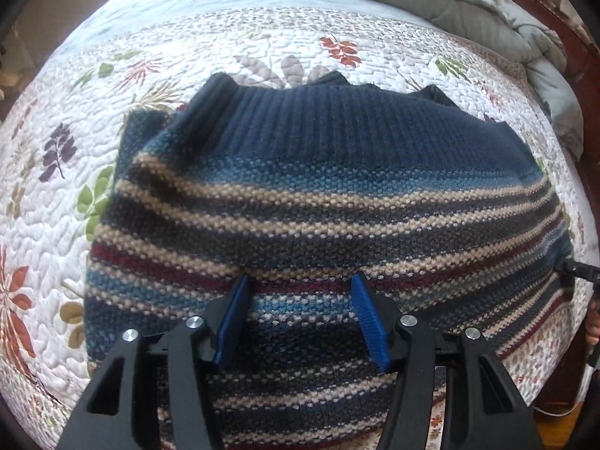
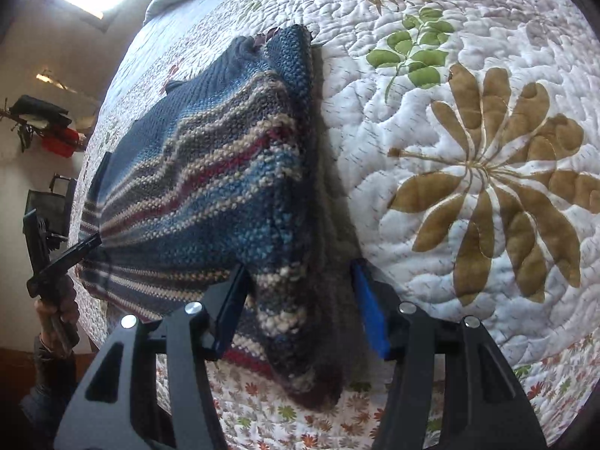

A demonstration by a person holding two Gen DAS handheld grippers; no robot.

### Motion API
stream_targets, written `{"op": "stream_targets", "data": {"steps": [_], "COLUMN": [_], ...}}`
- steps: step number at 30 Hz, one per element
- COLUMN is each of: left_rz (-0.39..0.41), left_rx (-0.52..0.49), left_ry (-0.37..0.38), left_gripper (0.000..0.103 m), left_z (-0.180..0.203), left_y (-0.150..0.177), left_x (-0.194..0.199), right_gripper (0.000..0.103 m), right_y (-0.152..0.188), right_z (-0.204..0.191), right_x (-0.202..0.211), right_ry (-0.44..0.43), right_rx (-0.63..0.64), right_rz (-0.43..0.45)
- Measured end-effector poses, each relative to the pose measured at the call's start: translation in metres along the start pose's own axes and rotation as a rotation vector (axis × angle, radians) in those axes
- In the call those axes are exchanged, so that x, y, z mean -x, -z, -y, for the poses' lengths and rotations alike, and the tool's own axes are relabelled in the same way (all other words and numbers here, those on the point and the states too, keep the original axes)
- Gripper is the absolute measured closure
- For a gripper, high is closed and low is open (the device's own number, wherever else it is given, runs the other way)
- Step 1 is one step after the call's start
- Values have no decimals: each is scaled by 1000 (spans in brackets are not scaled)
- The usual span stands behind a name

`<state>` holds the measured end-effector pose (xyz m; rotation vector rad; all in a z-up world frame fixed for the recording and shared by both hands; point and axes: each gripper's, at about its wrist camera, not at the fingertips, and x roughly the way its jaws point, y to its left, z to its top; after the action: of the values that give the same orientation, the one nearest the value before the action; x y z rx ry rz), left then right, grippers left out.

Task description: Fold small clothes

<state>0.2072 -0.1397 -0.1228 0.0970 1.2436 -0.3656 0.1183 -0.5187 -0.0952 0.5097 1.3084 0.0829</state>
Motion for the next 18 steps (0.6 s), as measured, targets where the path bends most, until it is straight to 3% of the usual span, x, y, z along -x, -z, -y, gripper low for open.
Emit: {"op": "stream_targets", "data": {"steps": [6, 9, 11, 18], "left_rz": [4, 0, -5, -8], "left_rx": [5, 6, 7, 3], "left_ry": [12, 19, 21, 37], "left_gripper": [44, 44, 44, 43], "left_z": [-2, -3, -4, -6], "left_y": [0, 0, 0, -1], "left_x": [-2, -2, -2, -4], "right_gripper": [54, 61, 76, 85], "right_y": [2, 3, 3, 1], "right_z": [-5, -8, -8, -17], "right_x": [2, 3, 2, 6], "right_ry": [16, 0, -22, -63], "right_rx": [15, 4, -4, -34], "right_rz": [17, 20, 14, -4]}}
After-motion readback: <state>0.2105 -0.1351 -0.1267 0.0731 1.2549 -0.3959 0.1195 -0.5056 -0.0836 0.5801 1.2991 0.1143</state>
